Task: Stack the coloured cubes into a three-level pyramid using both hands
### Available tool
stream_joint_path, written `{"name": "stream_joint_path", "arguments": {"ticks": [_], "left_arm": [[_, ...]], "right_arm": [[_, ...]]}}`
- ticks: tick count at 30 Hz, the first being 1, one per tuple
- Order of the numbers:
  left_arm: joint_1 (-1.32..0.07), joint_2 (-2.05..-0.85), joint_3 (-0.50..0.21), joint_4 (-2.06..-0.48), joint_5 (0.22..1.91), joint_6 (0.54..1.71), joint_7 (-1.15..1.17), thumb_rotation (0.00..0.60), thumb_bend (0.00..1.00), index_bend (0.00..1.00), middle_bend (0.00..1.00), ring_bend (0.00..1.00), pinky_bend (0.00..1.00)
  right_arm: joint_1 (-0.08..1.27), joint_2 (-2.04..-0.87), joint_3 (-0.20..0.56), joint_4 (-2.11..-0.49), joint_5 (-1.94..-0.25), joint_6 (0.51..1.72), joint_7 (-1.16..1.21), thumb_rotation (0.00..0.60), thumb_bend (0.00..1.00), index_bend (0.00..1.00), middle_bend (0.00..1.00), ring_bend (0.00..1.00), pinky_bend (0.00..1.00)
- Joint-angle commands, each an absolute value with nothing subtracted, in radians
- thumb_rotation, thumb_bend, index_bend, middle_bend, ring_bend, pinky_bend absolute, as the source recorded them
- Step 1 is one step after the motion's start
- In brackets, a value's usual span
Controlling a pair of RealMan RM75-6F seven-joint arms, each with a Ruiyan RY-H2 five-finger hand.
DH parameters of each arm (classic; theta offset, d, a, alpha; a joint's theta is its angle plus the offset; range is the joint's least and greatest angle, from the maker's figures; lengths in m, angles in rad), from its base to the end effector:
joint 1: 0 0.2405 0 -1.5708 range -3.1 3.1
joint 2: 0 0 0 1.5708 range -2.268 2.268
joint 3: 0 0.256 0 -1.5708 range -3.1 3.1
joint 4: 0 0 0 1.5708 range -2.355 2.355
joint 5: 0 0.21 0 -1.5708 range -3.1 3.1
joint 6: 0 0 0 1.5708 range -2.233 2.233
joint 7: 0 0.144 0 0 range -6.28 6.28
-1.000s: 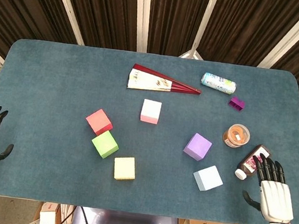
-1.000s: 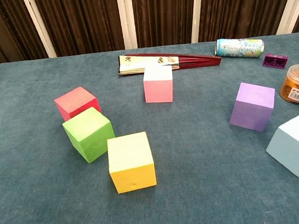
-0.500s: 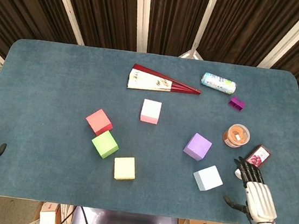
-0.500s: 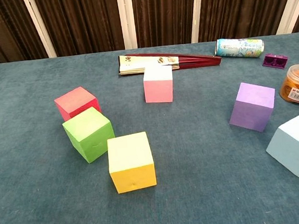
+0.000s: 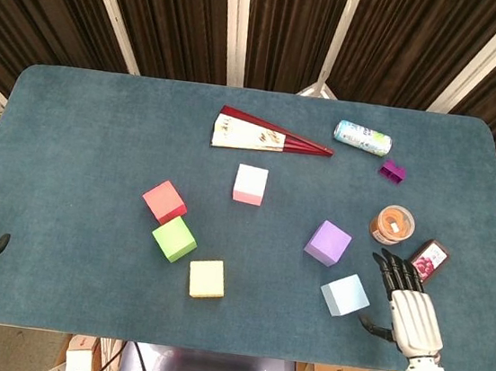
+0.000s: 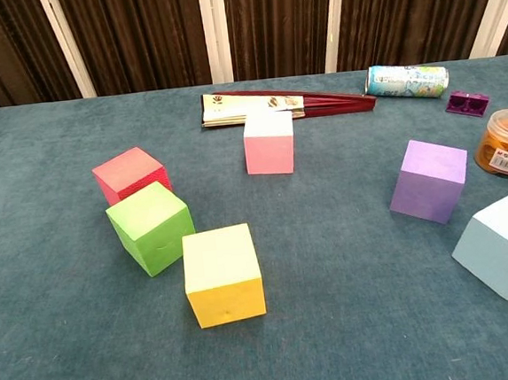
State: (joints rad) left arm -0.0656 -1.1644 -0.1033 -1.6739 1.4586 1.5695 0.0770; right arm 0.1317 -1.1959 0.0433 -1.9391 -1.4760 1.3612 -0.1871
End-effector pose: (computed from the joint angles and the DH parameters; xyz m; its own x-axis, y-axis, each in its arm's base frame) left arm -0.2956 0.1838 0.1605 0.3620 -0.1172 0.9248 0.9322 0.0473 -0.3589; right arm -0.2290 -0.1816 0.1002 0.1974 -0.1549 0.9680 -0.9790 -0.0828 0.1864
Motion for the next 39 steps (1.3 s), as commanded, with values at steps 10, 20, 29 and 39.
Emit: {"name": "stream_joint_path", "arguments": {"ticks": [10, 20, 29, 39], "left_arm": [[-0.067, -1.173, -0.103, -1.676, 1.457, 1.569, 0.101, 0.600, 0.36, 0.04, 0.00, 0.00, 0.00], [-0.069, -1.166, -0.108, -1.678, 1.442, 1.559, 0.089, 0.600, 0.36, 0.04, 0.00, 0.00, 0.00], [-0.075, -1.165, -0.109, -1.675, 1.435, 1.546, 0.085, 0.600, 0.36, 0.04, 0.00, 0.00, 0.00], [-0.077, -1.166, -0.113, -1.673, 1.424, 1.542, 0.086, 0.600, 0.36, 0.04, 0.00, 0.00, 0.00]], "right_arm": [[0.262, -1.301, 0.163, -2.066, -1.138, 1.221, -0.375, 0.600, 0.23, 0.09, 0.03, 0.04, 0.00], [0.432, -1.408, 0.281, -2.013, -0.768, 1.223, -0.594, 0.600, 0.24, 0.09, 0.03, 0.03, 0.00], [0.525, -1.472, 0.342, -1.930, -0.589, 1.278, -0.671, 0.600, 0.23, 0.09, 0.03, 0.03, 0.00], [0.585, -1.514, 0.352, -1.860, -0.510, 1.305, -0.699, 0.600, 0.23, 0.16, 0.19, 0.04, 0.00]]}}
